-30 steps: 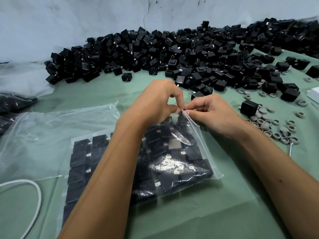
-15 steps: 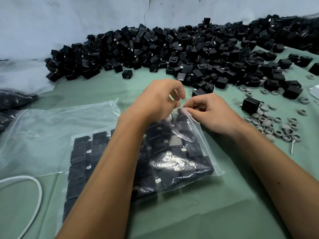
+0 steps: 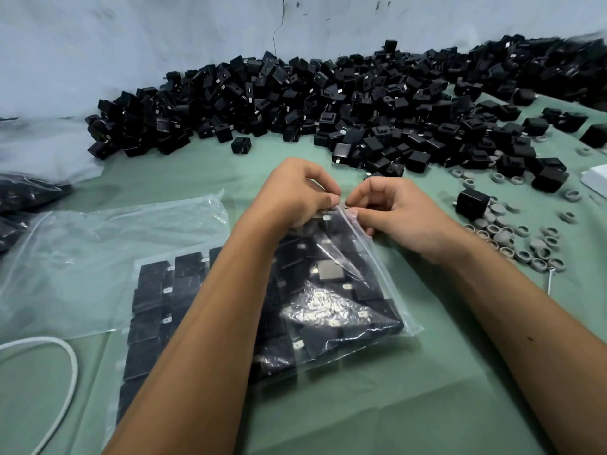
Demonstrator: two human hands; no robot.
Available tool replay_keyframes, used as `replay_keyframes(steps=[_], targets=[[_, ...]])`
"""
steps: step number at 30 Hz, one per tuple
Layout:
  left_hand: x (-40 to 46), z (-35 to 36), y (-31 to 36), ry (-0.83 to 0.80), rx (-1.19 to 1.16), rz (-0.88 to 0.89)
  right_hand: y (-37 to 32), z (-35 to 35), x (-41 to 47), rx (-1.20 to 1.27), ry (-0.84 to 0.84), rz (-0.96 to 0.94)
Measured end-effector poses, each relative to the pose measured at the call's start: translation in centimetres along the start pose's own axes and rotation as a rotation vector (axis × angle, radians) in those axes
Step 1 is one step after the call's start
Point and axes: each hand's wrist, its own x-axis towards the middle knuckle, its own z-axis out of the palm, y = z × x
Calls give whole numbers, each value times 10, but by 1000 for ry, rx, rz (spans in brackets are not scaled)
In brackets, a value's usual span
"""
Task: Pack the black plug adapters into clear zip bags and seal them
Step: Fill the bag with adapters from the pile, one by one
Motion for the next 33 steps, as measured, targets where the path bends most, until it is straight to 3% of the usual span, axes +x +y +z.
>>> replay_keyframes(steps=[12,17,22,28,33], targets=[[26,0,-3,-29,49,-32,-1,4,1,-41,40,34],[32,5,-12,-92,21,-15,2,8,1,-163,90,0],[34,2,-14,-127,-11,-17,4,12,3,-103,187,8],[33,6,-14,-93,18,-16,1,13,3,-26,248,3],[29,12,-18,30,146,29,-3,16,-1,-177,219,-12]])
